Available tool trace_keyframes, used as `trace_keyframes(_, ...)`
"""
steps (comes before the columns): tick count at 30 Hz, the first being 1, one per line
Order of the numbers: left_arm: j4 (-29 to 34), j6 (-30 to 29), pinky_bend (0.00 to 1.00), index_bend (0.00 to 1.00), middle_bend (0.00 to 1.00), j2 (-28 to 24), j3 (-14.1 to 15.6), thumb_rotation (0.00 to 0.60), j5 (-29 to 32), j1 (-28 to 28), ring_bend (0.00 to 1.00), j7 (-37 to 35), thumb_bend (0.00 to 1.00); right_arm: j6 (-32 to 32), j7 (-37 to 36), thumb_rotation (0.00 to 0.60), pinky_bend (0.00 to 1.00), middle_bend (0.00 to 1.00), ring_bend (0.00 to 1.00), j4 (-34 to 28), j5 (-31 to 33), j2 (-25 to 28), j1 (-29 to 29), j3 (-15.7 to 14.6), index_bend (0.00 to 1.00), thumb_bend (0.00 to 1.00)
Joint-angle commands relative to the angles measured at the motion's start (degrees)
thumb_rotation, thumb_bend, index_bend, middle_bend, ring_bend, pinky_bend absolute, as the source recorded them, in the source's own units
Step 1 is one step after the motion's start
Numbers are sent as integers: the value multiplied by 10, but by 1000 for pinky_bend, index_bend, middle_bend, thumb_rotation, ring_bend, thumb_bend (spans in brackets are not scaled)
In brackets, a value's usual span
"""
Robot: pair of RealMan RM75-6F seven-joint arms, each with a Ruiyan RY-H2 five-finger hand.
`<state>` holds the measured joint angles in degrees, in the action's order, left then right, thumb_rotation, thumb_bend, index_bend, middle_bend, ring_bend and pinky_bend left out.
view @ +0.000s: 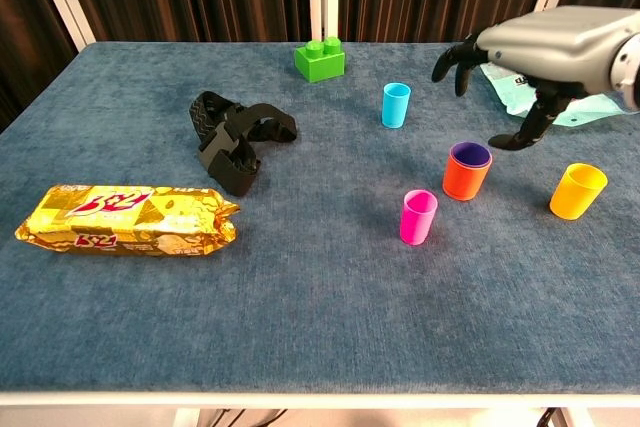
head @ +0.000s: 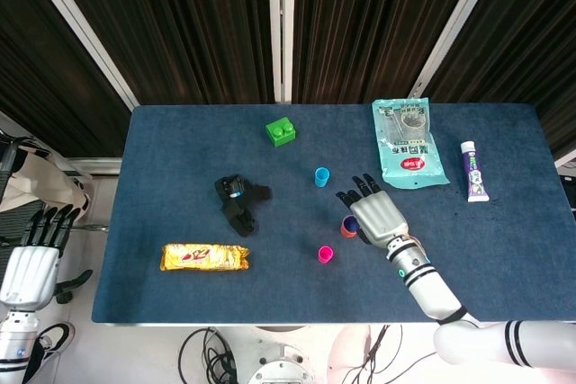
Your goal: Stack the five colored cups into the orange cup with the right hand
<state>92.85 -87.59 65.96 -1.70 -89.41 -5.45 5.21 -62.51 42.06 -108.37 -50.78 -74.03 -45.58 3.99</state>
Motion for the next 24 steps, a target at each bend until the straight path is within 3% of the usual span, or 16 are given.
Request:
trace_keyframes(1,-1,2,0,56,36,0,0,600,-1,-1,0,0,32,-25,-10,600,0,258,0,-29,-27,39,24,-15,157,221)
trace_keyframes(12,-9,12,0,56,36,10,1,600,-2,-7,0,0,32,-32,-55,600,0,256,0,-44,-76,123,92,-77,158,213)
trace_keyframes(20,-4,11,0,56,36,8,2,600,-4,-7,0,4,32,0,-73,600,0,241,0,4,-68,102,105,-84,165,207)
trace_keyframes(24,-5,10,0,56,36,8,2,600,-2,-6,0,3,32,-8,-72,600,0,242,0,28,-79,77,112,-80,214,207)
